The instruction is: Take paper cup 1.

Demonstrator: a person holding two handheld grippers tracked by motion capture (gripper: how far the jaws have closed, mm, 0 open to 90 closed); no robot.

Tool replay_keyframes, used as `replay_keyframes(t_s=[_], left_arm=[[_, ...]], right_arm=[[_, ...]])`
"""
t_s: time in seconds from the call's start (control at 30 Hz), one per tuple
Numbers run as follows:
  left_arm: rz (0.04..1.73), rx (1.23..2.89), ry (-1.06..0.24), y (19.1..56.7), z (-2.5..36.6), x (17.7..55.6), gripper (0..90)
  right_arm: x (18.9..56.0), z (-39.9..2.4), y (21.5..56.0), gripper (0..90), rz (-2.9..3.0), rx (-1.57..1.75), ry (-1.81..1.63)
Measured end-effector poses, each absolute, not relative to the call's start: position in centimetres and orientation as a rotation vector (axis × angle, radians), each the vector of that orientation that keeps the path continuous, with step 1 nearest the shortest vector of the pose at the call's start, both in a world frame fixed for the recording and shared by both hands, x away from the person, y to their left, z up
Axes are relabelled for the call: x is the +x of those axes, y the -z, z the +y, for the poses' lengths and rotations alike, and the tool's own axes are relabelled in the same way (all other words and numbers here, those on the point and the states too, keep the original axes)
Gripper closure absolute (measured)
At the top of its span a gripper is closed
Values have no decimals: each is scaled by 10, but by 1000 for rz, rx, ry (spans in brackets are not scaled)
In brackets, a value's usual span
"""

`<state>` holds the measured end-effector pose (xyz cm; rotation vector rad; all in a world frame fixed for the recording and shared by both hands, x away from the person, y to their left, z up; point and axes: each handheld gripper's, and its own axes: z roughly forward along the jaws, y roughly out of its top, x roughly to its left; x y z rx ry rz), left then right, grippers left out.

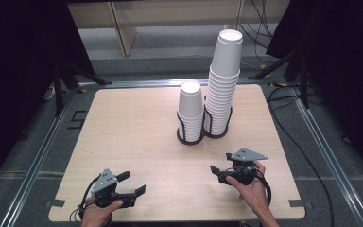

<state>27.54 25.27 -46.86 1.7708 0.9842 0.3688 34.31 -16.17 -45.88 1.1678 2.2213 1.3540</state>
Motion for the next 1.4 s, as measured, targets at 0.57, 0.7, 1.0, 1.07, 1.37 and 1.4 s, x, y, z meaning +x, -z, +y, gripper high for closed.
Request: replay_keyframes(t_s=[0.57, 0.7, 1.0, 1.07, 1.37, 1.4], left_arm=[[978, 1807, -397, 467, 253, 274, 145], [975, 1805, -396, 467, 253, 275, 145], [972, 1811, -393, 468, 253, 275, 145], [968, 1805, -391, 468, 252, 275, 145], [951, 1789, -398, 467, 251, 275, 145], [948, 1789, -399, 467, 251, 275, 145]], right_arm=[[347, -162, 455, 190, 2199, 1117, -1367], [347, -162, 452, 186, 2200, 1124, -1362], [354, -156, 442, 157, 2192, 1109, -1398], [355, -153, 440, 156, 2198, 1110, -1408], [365, -148, 431, 155, 2157, 1059, -1404], [365, -146, 430, 155, 2157, 1080, -1419]])
